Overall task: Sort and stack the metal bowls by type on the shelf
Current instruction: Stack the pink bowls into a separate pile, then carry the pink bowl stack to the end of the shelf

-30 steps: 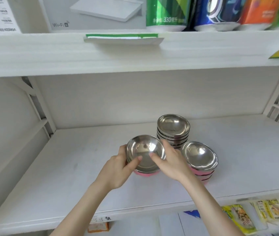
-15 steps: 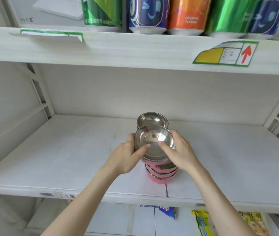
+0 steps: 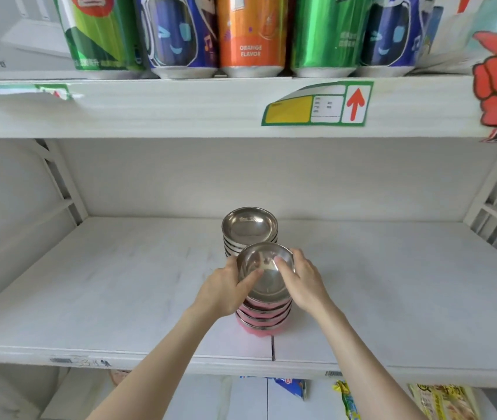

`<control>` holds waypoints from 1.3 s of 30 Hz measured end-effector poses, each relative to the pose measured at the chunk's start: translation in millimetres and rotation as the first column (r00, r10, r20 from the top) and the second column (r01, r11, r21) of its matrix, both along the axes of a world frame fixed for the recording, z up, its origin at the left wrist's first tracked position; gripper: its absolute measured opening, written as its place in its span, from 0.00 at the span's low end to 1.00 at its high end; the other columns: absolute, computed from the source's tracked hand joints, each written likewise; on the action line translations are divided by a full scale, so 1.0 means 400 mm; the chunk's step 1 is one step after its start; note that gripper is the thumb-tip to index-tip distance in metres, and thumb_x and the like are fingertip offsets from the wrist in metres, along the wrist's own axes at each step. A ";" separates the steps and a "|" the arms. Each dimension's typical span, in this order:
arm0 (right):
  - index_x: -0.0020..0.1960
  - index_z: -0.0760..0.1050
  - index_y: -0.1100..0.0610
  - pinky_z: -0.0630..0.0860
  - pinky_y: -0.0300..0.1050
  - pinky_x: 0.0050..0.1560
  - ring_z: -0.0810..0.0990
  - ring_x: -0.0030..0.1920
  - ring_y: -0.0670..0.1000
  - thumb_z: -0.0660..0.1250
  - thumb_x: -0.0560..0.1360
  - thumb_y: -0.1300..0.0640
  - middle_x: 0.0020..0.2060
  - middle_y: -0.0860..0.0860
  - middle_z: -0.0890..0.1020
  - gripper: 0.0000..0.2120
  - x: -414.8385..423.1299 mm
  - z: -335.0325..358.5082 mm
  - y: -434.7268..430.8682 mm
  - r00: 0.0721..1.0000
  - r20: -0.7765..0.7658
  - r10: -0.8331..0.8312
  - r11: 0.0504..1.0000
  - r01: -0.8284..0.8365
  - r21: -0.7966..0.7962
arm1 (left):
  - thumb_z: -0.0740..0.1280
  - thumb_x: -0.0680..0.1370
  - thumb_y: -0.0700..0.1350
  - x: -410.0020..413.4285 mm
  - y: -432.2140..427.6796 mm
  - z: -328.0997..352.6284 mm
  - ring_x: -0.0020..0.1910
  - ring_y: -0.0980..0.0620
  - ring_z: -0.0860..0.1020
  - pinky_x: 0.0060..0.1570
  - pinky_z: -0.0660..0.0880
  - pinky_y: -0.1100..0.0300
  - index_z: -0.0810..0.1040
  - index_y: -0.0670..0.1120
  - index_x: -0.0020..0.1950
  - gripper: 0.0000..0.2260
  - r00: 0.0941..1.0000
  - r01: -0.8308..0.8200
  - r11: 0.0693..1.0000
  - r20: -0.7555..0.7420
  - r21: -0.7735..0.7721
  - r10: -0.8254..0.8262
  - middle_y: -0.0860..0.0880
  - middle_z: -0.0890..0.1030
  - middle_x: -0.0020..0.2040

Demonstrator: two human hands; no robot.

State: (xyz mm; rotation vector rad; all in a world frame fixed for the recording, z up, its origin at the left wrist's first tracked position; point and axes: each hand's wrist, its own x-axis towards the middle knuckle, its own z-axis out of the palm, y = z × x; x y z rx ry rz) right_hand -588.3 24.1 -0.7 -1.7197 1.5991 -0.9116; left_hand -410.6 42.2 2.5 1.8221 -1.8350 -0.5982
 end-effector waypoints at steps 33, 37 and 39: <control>0.78 0.48 0.54 0.55 0.51 0.73 0.56 0.76 0.51 0.59 0.76 0.37 0.78 0.51 0.57 0.39 -0.040 -0.081 0.227 0.991 -0.129 -0.033 0.994 0.019 -0.112 | 0.54 0.74 0.70 -0.011 0.227 -0.074 0.73 0.44 0.62 0.67 0.64 0.48 0.53 0.48 0.78 0.40 0.988 -0.147 0.973 0.014 -0.178 0.152 0.45 0.62 0.76; 0.79 0.47 0.51 0.57 0.47 0.72 0.56 0.77 0.50 0.64 0.75 0.38 0.78 0.52 0.57 0.41 -0.028 -0.104 0.177 0.948 0.315 -0.038 0.985 -0.018 0.174 | 0.61 0.73 0.68 -0.030 0.180 -0.078 0.75 0.48 0.58 0.69 0.57 0.53 0.50 0.50 0.79 0.41 0.857 -0.157 0.984 -0.482 0.088 0.180 0.47 0.58 0.78; 0.78 0.47 0.50 0.58 0.46 0.69 0.57 0.77 0.51 0.65 0.73 0.37 0.78 0.53 0.58 0.43 -0.019 -0.100 0.143 0.901 0.431 -0.053 0.963 -0.068 0.260 | 0.62 0.72 0.69 -0.038 0.147 -0.073 0.75 0.49 0.58 0.69 0.57 0.53 0.50 0.53 0.79 0.42 0.757 -0.146 0.974 -0.614 0.175 0.224 0.49 0.59 0.78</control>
